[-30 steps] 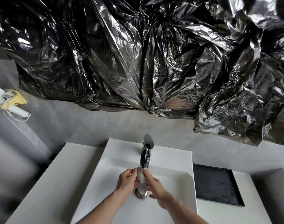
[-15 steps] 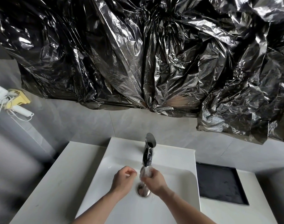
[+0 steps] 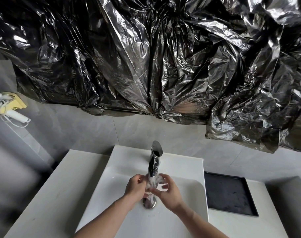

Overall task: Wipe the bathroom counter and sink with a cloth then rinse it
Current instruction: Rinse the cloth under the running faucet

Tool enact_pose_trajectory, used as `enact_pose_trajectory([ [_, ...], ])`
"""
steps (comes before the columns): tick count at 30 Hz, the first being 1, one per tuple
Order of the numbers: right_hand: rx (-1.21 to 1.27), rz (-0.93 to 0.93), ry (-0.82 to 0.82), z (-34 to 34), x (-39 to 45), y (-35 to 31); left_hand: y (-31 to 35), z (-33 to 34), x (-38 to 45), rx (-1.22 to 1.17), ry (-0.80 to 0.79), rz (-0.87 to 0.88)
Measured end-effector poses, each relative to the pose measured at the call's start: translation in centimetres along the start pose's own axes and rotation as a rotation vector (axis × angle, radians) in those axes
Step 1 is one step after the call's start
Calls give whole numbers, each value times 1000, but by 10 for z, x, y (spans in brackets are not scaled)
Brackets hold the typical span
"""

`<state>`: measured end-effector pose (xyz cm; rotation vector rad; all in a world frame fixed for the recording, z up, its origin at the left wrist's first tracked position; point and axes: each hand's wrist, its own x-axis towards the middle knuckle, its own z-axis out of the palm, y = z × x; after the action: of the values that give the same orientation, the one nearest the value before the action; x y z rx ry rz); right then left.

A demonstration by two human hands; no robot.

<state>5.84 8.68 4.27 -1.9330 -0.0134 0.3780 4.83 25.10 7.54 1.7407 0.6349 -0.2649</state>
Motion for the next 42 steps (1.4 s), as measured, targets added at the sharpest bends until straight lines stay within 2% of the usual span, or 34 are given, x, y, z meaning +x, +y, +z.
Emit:
enact_pose_trajectory([
  [4, 169, 160, -169, 0, -6, -6, 5, 1, -2, -81, -30, -69],
  [6, 245, 209, -199, 3, -8, -12, 2, 1, -2, -94, -47, -59],
  [10, 357, 292, -145, 13, 0, -13, -5, -4, -2, -37, -160, -17],
  [15, 350, 323, -120, 23, 5, -17, -12, -11, -8, 3, -153, 44],
  [21, 307, 236, -11, 20, 2, -17, -19, -19, -2, 202, -94, 43],
  [23, 316, 212, -14, 17, 1, -16, -17, -18, -2, 173, -71, 38],
  [26, 396, 267, -106, 16, 0, -15, -8, -12, -12, 35, -54, 0],
  [30, 547, 309, -240, 23, -3, -19, 2, -7, -15, -147, -140, -67],
  [32, 663, 389, -260, 28, -2, -19, -1, -9, -14, -13, -201, -39],
  [36, 735, 493, -223, 28, 5, -13, -10, -24, -13, 663, -209, 208],
  [37, 760, 511, -210, 27, 7, -11, -10, -28, -14, 765, -190, 259],
  [40, 836, 538, -159, 27, 8, -17, 2, -40, -14, 757, -83, 342],
  [42, 770, 538, -145, 29, 12, -21, 17, -44, -13, 699, 26, 411],
])
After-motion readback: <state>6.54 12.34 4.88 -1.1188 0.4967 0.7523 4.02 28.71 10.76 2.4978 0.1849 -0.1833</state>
